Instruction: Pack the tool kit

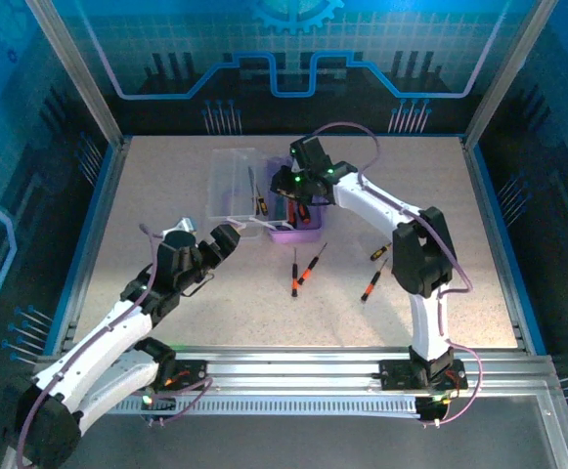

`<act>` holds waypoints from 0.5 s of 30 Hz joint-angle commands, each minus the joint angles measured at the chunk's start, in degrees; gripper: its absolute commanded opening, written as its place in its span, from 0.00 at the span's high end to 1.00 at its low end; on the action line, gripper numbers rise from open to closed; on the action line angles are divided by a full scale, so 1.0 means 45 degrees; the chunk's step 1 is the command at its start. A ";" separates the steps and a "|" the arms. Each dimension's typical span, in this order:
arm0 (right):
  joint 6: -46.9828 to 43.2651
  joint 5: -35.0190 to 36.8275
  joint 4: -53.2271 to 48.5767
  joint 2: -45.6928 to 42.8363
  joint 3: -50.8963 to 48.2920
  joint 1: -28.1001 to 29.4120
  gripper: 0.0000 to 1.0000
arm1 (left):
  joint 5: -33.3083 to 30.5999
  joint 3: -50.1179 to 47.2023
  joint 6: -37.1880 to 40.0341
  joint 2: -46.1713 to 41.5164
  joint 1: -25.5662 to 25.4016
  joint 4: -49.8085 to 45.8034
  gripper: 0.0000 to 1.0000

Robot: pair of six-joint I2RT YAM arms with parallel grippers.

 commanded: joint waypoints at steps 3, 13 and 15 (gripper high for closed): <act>-0.0481 0.0958 0.0188 -0.1565 -0.1373 -0.0413 0.78 | 0.0673 0.0633 0.0442 0.0642 0.0067 0.0783 0.01; -0.2445 0.2792 -0.0981 -0.6936 -0.7830 -0.2997 0.71 | 0.2760 0.1530 0.1258 0.3098 -0.0631 0.2210 0.01; -0.2596 0.2614 -0.1465 -0.7549 -0.8710 -0.3870 0.69 | 0.2251 0.1679 0.1613 0.3256 -0.1155 0.2456 0.01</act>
